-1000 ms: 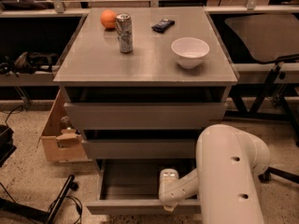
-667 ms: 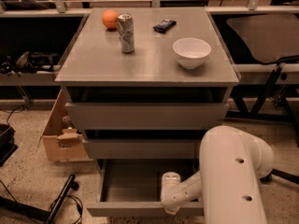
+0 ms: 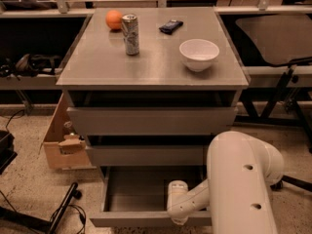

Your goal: Open bottom drawer

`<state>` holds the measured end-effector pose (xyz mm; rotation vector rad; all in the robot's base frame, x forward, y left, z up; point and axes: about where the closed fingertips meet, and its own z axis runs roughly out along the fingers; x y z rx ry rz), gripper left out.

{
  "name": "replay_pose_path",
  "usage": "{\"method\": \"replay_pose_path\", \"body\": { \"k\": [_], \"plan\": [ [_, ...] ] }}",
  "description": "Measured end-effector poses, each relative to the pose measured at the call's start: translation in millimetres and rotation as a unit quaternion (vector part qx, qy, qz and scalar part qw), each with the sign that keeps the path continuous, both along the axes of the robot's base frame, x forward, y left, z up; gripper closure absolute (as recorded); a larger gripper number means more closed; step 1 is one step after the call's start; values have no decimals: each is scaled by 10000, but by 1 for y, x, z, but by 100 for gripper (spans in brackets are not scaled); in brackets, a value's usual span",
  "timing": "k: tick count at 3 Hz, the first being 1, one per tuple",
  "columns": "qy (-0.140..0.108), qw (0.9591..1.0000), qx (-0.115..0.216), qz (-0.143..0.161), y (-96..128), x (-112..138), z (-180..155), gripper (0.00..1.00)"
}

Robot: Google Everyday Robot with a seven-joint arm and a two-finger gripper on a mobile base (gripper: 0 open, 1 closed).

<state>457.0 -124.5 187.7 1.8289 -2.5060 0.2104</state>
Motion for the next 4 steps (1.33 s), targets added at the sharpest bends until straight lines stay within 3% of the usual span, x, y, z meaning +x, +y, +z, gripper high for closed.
{"method": "replay_pose_path", "body": {
  "k": [2,4],
  "plan": [
    [107,9999,-72,-38,-5,-9,-3,100],
    [108,9999,-73,-39,-5,-9,-3,59]
  ]
}}
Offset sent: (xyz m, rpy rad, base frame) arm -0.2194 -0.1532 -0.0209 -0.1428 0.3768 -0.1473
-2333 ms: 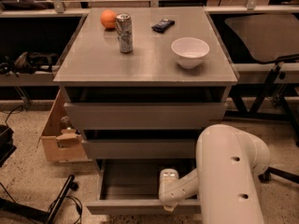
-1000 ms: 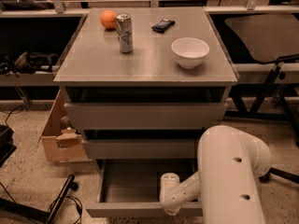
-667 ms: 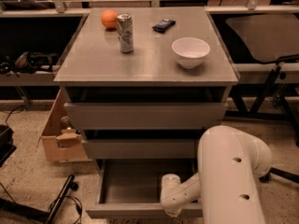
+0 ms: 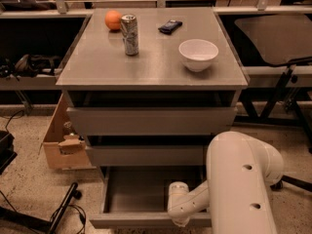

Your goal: Open bottom drawer

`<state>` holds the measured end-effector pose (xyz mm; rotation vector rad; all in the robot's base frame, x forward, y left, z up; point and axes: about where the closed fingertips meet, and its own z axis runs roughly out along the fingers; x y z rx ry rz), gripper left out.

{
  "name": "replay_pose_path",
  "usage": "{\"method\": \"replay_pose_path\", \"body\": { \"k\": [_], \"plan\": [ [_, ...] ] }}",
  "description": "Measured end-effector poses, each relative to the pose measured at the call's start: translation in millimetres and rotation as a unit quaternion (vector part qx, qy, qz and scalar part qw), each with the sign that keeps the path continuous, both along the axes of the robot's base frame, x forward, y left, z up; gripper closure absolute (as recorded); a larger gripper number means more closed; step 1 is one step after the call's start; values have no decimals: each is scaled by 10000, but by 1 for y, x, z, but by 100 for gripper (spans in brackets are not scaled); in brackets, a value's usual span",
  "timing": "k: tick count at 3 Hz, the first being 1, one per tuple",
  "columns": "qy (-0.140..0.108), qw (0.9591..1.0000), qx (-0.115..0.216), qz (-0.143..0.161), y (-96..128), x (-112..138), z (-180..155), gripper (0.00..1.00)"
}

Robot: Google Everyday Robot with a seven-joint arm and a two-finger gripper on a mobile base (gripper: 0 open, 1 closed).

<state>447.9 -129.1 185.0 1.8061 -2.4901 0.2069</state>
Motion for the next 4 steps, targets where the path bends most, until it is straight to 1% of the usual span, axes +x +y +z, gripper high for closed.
{"method": "replay_pose_path", "body": {
  "k": [1,2,3,4],
  "plan": [
    [0,10000,0,0,0,0,0,28],
    [0,10000,0,0,0,0,0,5],
    [1,10000,0,0,0,0,0,0],
    [4,10000,5,-5,-1,-1,-1,0]
  ]
}}
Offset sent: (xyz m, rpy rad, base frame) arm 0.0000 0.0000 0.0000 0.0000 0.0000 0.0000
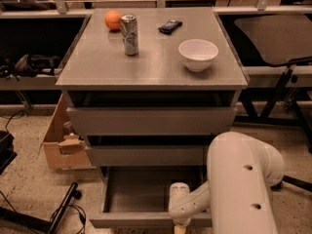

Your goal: Open bottom drawer

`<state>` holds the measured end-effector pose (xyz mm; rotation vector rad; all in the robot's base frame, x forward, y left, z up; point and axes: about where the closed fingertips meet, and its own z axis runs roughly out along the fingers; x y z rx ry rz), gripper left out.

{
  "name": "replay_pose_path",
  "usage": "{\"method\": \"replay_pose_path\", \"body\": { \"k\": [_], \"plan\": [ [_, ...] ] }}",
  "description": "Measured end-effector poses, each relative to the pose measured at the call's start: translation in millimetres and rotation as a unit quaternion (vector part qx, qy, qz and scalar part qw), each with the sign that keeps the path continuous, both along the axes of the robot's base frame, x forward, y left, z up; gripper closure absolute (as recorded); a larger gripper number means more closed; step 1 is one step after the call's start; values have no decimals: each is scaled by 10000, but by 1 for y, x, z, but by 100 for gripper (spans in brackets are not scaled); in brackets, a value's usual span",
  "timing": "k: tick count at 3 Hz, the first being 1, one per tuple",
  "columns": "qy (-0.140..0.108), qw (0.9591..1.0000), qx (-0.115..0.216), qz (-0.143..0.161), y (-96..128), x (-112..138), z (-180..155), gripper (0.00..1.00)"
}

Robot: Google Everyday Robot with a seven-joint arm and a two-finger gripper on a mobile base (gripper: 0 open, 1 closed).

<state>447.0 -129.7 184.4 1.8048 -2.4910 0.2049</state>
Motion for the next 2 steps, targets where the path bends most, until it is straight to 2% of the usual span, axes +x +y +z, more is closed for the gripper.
{"method": "replay_pose_path", "body": {
  "k": [1,2],
  "plan": [
    [263,9995,-66,-181,-20,-33,-7,18],
    [466,9980,-98,-408,-36,-67,-5,41]
  ]
}}
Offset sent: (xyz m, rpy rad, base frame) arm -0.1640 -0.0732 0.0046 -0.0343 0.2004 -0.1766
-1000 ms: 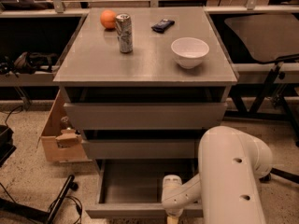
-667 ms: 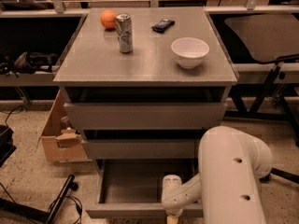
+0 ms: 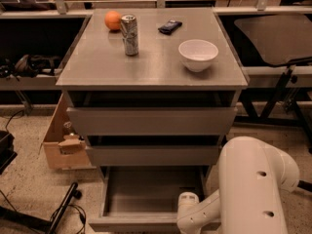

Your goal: Open bottom drawer

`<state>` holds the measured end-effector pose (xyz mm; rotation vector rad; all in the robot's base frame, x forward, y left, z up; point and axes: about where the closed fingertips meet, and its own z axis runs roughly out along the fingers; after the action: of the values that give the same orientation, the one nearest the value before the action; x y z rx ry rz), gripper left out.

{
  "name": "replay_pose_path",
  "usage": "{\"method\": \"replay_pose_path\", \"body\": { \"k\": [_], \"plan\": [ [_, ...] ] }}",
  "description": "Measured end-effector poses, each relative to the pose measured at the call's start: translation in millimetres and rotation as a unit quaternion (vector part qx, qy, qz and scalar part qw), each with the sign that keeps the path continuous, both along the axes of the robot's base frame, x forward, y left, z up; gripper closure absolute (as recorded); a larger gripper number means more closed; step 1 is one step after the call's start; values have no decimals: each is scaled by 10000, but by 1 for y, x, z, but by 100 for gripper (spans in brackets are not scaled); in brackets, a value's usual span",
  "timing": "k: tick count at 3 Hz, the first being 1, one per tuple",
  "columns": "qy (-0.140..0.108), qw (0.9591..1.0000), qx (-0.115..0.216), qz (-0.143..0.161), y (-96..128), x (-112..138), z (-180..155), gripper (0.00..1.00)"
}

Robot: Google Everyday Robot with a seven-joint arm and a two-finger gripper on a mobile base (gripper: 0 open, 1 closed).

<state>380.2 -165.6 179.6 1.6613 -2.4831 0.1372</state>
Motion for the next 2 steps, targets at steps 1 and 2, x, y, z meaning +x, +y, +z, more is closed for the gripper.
{"method": "replay_pose_path", "body": {
  "k": [1,2],
  "plan": [
    [-55,10000,-35,-51,-3,0,8,64],
    [-104,9999,-65,-88,-6,3,14,89]
  ]
}}
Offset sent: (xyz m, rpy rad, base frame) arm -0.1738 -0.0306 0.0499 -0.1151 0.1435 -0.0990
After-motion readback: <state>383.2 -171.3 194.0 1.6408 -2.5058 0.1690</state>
